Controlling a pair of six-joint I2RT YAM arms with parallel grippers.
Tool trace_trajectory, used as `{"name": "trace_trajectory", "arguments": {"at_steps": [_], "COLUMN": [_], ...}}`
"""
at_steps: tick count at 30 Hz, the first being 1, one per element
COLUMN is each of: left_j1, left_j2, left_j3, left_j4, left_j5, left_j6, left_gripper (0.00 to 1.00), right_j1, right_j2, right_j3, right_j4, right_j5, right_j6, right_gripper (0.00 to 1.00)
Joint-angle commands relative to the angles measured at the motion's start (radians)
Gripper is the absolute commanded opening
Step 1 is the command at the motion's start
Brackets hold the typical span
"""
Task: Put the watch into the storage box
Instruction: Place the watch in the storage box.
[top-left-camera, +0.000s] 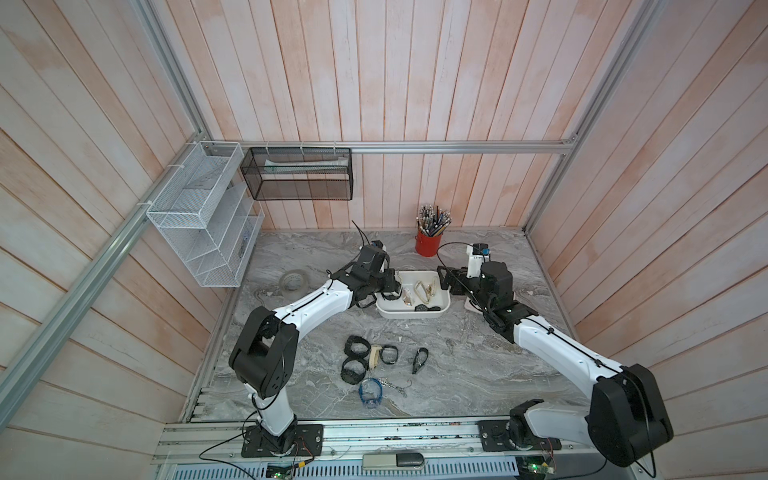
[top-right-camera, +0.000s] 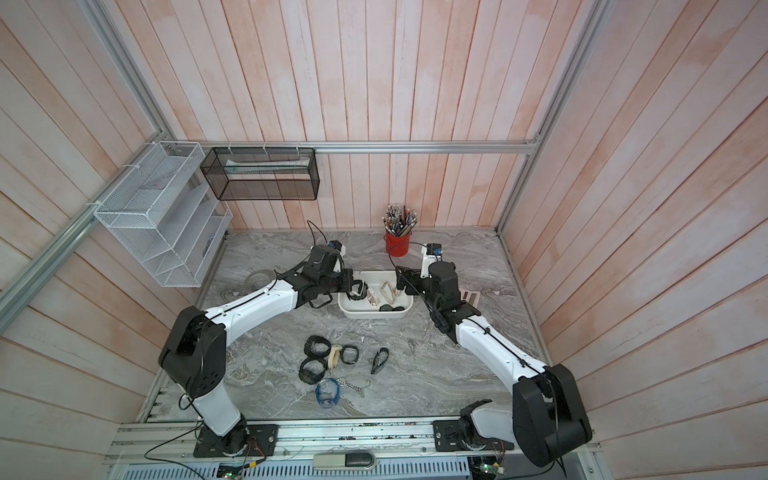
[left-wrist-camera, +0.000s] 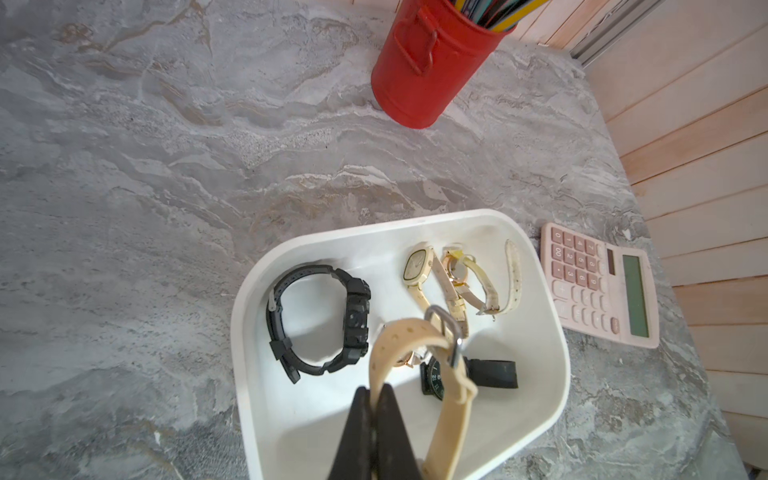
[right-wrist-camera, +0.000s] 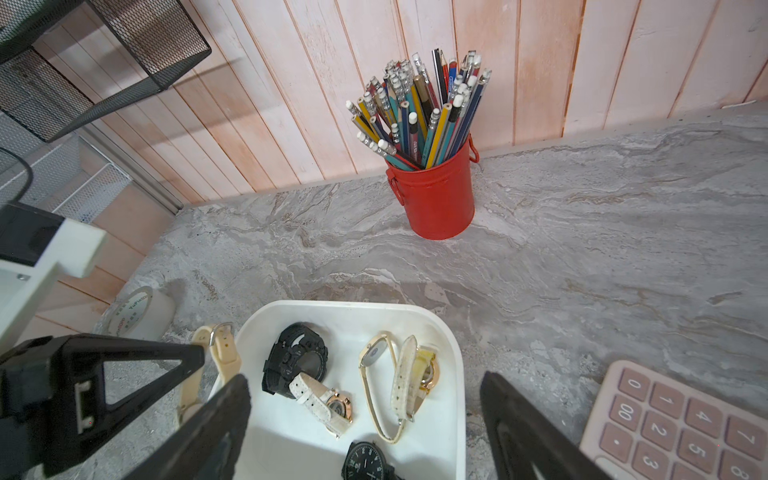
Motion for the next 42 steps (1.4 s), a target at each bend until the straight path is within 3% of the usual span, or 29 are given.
{"name": "trace_trajectory", "arguments": {"at_steps": [1,28,34,42], "left_j1": [-0.004,-0.044,-0.043,-0.042], "left_j2": [0.023,0.112,0.07,-0.057], "left_j3": [0.016,-0.032,-0.053,-0.097], "left_j4": [0.031,0.003,0.019,0.089], "left_j5": [0.015,-0.06,-0.064,-0.045], "left_j6": [0.021,0.004,0.006,-0.008], "left_gripper": [0.0,0.03,0.31,0.8], "right_j1": [-0.007,-0.013,-0.013,-0.015], "right_j2": [-0.012,0.019,0.021,0.033], "right_j3": [-0.014,0.002,0.012,0.025], "right_j4": [-0.02,-0.008,-0.008,0.002], "right_j5": [0.012,-0.014,-0.017,-0.036], "right_j6": [-0.004,-0.004,-0.011,-0.015], "right_gripper": [0.89,0.89,0.89,0.89]}}
